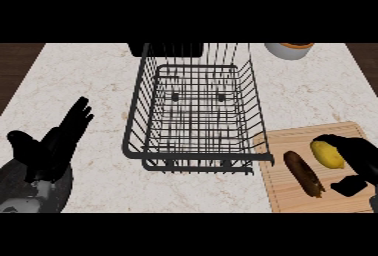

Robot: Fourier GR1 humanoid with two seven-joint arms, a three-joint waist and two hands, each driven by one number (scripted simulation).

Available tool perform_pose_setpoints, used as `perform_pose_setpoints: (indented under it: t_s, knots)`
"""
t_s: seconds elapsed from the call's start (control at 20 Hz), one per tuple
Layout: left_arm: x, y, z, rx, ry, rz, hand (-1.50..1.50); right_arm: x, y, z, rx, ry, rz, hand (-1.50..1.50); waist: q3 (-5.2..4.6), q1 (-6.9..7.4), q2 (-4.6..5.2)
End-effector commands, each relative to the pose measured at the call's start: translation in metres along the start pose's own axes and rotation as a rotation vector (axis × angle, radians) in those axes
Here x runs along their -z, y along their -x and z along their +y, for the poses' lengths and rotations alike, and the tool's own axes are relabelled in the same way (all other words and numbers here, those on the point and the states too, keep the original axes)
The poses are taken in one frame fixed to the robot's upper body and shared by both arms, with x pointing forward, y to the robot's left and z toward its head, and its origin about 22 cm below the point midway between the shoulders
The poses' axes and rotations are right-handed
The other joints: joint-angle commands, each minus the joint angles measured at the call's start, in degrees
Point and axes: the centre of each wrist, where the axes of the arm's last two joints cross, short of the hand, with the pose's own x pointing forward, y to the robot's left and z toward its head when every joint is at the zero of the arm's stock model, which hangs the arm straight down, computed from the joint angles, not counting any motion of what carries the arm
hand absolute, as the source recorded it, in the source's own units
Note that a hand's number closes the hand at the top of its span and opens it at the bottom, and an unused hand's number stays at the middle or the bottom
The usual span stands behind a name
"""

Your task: Pick the lemon from the cutting board and place it in the tiered basket

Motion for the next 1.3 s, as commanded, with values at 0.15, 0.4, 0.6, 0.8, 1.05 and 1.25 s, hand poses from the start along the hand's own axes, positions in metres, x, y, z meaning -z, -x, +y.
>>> perform_pose_setpoints:
  t_s: [0.15, 0.4, 0.6, 0.8, 1.05, 1.25]
  knots:
    - [-0.003, 0.006, 0.002, 0.003, -0.003, 0.012, 0.0, 0.009, -0.008, 0.021, -0.111, -0.023, -0.063, 1.5, 0.46, -0.01, 0.28]
    - [-0.008, 0.007, 0.012, 0.016, -0.005, 0.006, 0.0, 0.0, 0.027, 0.017, -0.148, 0.008, -0.062, 1.5, 0.47, 0.04, 0.28]
    - [0.0, 0.0, 0.013, 0.0, 0.007, -0.005, 0.0, 0.023, 0.059, -0.011, -0.16, 0.008, -0.07, 1.5, 0.53, 0.72, 0.5]
    - [0.013, -0.006, 0.021, -0.002, -0.012, 0.002, 0.0, 0.021, 0.063, -0.035, -0.112, 0.241, -0.092, 1.5, 0.51, -0.04, 0.47]
    - [0.004, 0.0, 0.01, -0.008, -0.032, 0.024, 0.0, 0.021, 0.049, -0.068, 0.124, 0.523, -0.243, 1.5, 0.47, -1.45, -0.18]
    - [-0.005, 0.008, 0.011, -0.005, -0.027, 0.028, 0.0, 0.016, 0.043, -0.086, 0.357, 0.636, -0.424, 1.5, 0.43, -1.88, -0.52]
